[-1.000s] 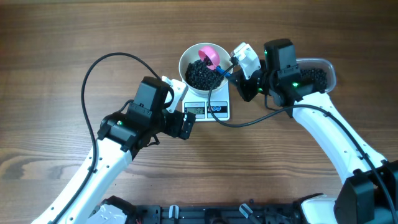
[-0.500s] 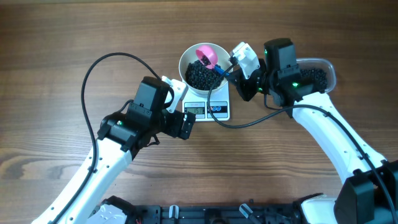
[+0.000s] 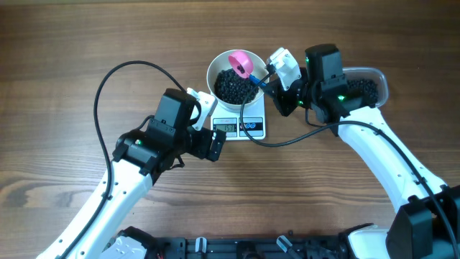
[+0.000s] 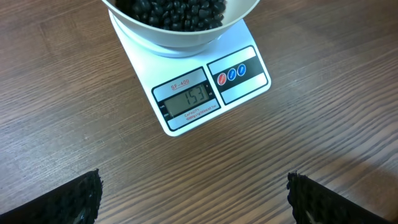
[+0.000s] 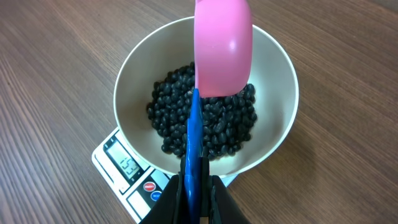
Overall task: Scoop item into bowl and weigh 150g on scale
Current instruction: 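Tilt the scoop slowly with the right gripper to trickle beans into the bowl, then carry the scoop right back toward the bean tub, then dip the pink scoop into the black beans in the tub, then lift the filled scoop and carry it left over the white bowl, then tilt the scoop with the right gripper to pour beans into the bowl, then raise the scoop and move it right of the bowl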
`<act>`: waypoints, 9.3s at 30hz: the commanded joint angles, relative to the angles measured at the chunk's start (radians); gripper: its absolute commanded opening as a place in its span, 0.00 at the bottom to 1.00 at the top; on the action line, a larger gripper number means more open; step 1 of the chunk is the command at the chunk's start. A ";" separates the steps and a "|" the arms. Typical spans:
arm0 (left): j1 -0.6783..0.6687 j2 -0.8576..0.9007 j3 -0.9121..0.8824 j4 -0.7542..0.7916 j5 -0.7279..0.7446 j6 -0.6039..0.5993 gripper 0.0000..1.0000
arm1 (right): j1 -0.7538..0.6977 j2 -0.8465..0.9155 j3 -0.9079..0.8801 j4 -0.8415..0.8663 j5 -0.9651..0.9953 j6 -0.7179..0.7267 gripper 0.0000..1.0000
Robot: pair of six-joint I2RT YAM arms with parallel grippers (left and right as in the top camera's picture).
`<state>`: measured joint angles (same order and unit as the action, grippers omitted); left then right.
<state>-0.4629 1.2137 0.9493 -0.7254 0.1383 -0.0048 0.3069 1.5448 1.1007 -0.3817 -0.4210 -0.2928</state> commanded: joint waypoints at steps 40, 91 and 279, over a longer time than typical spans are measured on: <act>-0.005 0.004 0.019 0.003 -0.009 -0.003 1.00 | -0.480 -0.196 -0.002 0.020 -0.321 0.602 0.04; -0.005 0.004 0.019 0.003 -0.009 -0.003 1.00 | -0.542 -0.174 -0.002 -0.291 0.152 0.186 0.04; -0.005 0.004 0.019 0.003 -0.008 -0.003 1.00 | -0.327 -0.053 0.027 0.062 -0.497 0.401 0.04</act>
<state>-0.4629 1.2137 0.9497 -0.7254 0.1379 -0.0048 -0.0208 1.5181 1.1019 -0.3206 -0.8970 0.1085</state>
